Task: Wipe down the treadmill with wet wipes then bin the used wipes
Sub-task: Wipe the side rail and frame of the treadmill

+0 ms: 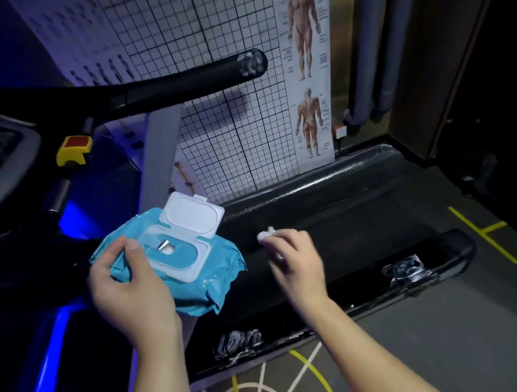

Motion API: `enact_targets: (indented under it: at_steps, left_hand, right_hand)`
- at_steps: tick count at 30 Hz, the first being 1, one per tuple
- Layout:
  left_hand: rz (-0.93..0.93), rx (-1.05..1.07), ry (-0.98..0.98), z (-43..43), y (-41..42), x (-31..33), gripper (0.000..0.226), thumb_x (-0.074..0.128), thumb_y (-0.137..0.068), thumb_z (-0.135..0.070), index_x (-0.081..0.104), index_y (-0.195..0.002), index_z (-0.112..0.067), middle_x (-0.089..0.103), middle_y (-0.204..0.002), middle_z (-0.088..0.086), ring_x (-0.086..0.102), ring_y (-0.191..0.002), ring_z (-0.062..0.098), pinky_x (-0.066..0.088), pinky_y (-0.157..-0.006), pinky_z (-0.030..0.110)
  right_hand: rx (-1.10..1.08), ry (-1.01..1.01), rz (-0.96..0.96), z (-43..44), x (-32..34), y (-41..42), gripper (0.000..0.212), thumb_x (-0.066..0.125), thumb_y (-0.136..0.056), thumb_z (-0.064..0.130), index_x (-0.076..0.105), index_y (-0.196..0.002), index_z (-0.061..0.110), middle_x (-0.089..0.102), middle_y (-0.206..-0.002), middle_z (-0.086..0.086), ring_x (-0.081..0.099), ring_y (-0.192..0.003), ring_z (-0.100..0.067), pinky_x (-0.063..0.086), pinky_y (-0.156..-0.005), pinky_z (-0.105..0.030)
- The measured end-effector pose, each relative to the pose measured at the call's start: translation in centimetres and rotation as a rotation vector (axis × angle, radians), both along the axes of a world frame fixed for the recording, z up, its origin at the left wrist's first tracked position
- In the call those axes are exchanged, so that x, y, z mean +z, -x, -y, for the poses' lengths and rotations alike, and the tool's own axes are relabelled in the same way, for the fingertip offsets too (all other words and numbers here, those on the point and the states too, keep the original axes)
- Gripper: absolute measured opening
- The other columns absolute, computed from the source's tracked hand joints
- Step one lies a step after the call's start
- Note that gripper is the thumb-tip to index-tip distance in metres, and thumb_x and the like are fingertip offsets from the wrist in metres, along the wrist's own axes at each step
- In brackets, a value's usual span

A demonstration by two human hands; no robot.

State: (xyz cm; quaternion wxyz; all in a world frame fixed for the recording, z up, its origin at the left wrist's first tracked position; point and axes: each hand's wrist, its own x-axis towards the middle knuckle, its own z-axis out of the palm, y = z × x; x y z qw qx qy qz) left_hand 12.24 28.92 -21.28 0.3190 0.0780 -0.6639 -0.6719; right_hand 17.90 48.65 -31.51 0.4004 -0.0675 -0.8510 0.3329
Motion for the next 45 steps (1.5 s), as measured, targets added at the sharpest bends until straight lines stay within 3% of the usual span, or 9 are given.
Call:
enact_targets:
  at_steps: [6, 8, 11, 18, 22, 26, 29, 35, 45]
  left_hand:
    - [-0.030, -0.006, -0.019, 0.7, -0.3, 0.2, 0.015, 0.068, -0.096, -0.031, 0.070, -0.111, -0.026, 0.071, -0.127, 0.014, 0.072, -0.113, 0.024, 0.061, -0.088, 0.029]
    - [-0.037, 0.005, 0.001, 1.3, -0.3, -0.3, 0.012, 0.069, -0.095, -0.035, 0.072, -0.107, -0.033, 0.072, -0.125, 0.013, 0.072, -0.113, 0.024, 0.061, -0.094, 0.038]
    - [-0.025, -0.007, 0.043, 2.2, 0.3, -1.3, 0.009, 0.070, -0.091, -0.044, 0.074, -0.099, -0.043, 0.073, -0.122, 0.011, 0.071, -0.114, 0.026, 0.056, -0.103, 0.054]
    - [-0.031, -0.049, 0.096, 0.2, 1.6, -1.1, 0.016, 0.070, -0.092, -0.041, 0.074, -0.106, -0.035, 0.072, -0.121, 0.010, 0.070, -0.114, 0.025, 0.054, -0.105, 0.052]
    - [-0.053, -0.078, 0.122, -0.9, 1.8, -1.2, 0.018, 0.070, -0.093, -0.042, 0.074, -0.109, -0.036, 0.072, -0.121, 0.012, 0.069, -0.115, 0.026, 0.053, -0.106, 0.052]
    - [-0.044, -0.093, 0.123, -1.4, 2.0, -1.7, 0.017, 0.069, -0.093, -0.042, 0.074, -0.107, -0.033, 0.071, -0.122, 0.013, 0.069, -0.115, 0.026, 0.052, -0.106, 0.052]
    - [-0.025, -0.105, 0.107, -2.1, 2.3, -2.0, 0.017, 0.069, -0.092, -0.045, 0.073, -0.105, -0.035, 0.072, -0.121, 0.010, 0.070, -0.114, 0.025, 0.054, -0.105, 0.054]
    - [-0.036, -0.113, 0.106, -3.3, 2.8, -1.5, 0.024, 0.069, -0.092, -0.044, 0.076, -0.110, -0.030, 0.072, -0.122, 0.013, 0.070, -0.114, 0.026, 0.053, -0.106, 0.053]
    - [-0.042, -0.053, 0.048, -1.6, 3.1, -1.1, 0.030, 0.068, -0.093, -0.041, 0.076, -0.114, -0.021, 0.071, -0.124, 0.013, 0.070, -0.115, 0.026, 0.055, -0.104, 0.050]
  right_hand:
    - [-0.013, 0.160, -0.001, -2.4, -0.7, 1.4, 0.030, 0.071, -0.081, -0.001, 0.069, -0.106, 0.014, 0.051, -0.111, 0.008, 0.058, -0.102, -0.006, 0.054, -0.086, -0.026]
    - [-0.306, 0.380, -0.021, -5.3, -1.5, 1.0, 0.021, 0.068, -0.081, -0.002, 0.069, -0.093, 0.014, 0.054, -0.104, 0.004, 0.057, -0.087, -0.005, 0.054, -0.084, -0.038]
    - [-0.627, 0.646, 0.038, -8.7, -0.6, -0.4, 0.017, 0.059, -0.082, 0.003, 0.065, -0.082, 0.019, 0.054, -0.100, -0.002, 0.056, -0.084, -0.013, 0.043, -0.079, -0.025]
    - [-0.266, 0.396, -0.112, -3.9, 1.5, 1.2, 0.024, 0.065, -0.083, -0.009, 0.073, -0.098, 0.006, 0.058, -0.114, -0.004, 0.057, -0.109, 0.008, 0.042, -0.088, -0.004]
    - [-0.453, 0.510, -0.115, -7.8, 1.2, 1.2, 0.017, 0.060, -0.086, -0.004, 0.068, -0.094, 0.009, 0.056, -0.110, -0.005, 0.055, -0.099, 0.013, 0.038, -0.082, -0.001]
    - [-0.713, 0.660, -0.100, -14.0, 0.9, -0.2, 0.020, 0.055, -0.086, 0.000, 0.067, -0.102, 0.002, 0.061, -0.107, -0.016, 0.059, -0.094, -0.017, 0.036, -0.081, -0.007]
    - [-0.728, 0.720, -0.084, -13.9, 1.9, -1.4, 0.022, 0.056, -0.085, 0.006, 0.066, -0.104, 0.011, 0.060, -0.109, -0.001, 0.057, -0.090, -0.001, 0.036, -0.077, -0.009]
    - [-0.315, 0.322, -0.033, -8.1, 0.8, -0.1, 0.028, 0.063, -0.085, -0.003, 0.069, -0.105, 0.015, 0.055, -0.112, 0.003, 0.058, -0.110, 0.004, 0.044, -0.094, -0.011]
    - [-0.731, 0.791, -0.057, -15.9, 0.8, -0.8, 0.024, 0.060, -0.084, 0.026, 0.068, -0.103, 0.012, 0.067, -0.107, -0.007, 0.062, -0.103, -0.024, 0.037, -0.082, -0.015]
